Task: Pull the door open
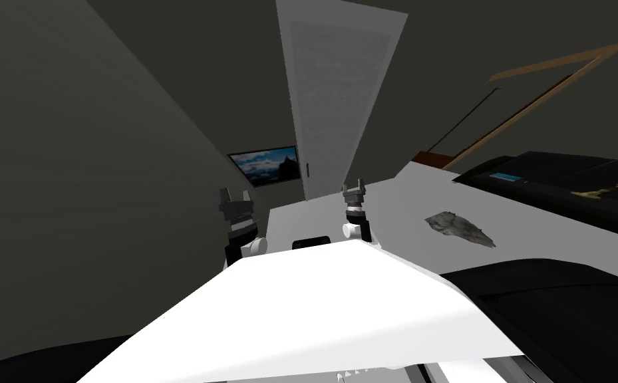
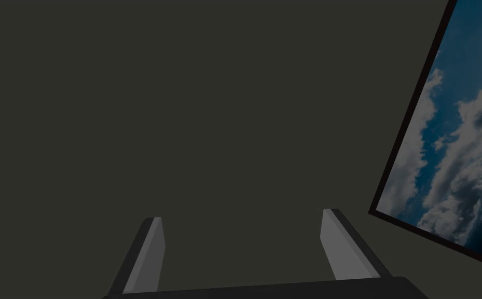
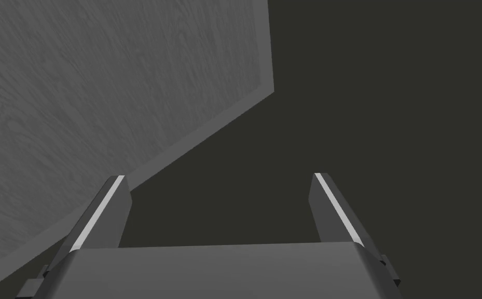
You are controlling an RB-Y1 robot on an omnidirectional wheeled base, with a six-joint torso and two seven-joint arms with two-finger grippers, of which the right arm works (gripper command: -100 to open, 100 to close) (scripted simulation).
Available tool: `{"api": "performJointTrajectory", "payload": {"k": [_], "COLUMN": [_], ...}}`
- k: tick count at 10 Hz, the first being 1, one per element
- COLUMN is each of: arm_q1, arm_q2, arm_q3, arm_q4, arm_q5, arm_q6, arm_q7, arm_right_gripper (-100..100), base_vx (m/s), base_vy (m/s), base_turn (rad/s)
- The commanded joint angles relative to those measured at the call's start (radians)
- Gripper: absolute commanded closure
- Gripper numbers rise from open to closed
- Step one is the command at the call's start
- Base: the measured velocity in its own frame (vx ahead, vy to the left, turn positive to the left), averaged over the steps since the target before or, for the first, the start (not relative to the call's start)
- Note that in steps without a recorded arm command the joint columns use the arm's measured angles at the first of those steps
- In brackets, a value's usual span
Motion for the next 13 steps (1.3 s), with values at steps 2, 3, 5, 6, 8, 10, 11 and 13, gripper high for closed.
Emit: {"api": "performJointTrajectory", "payload": {"k": [2,3,5,6,8,10,11,13], "arm_q1": [-0.019,-0.026,-0.04,-0.048,-0.063,-0.078,-0.086,-0.102], "arm_q2": [-0.011,-0.015,-0.023,-0.027,-0.034,-0.041,-0.044,-0.05], "arm_q3": [0.004,0.006,0.01,0.012,0.016,0.02,0.023,0.027], "arm_q4": [0.055,0.077,0.12,0.143,0.19,0.236,0.259,0.307], "arm_q5": [-0.031,-0.043,-0.066,-0.078,-0.103,-0.128,-0.141,-0.166], "arm_q6": [-0.011,-0.016,-0.026,-0.032,-0.042,-0.053,-0.059,-0.07], "arm_q7": [-0.05,-0.069,-0.106,-0.126,-0.165,-0.205,-0.225,-0.266], "arm_right_gripper": [-100,-100,-100,-100,-100,-100,-100,-100], "base_vx": [0.103,0.103,0.094,0.093,0.093,0.099,0.098,0.104], "base_vy": [-0.001,-0.001,-0.021,-0.007,-0.012,-0.01,-0.019,-0.031], "base_turn": [0.129,0.123,0.104,0.138,0.123,0.138,0.122,0.134]}}
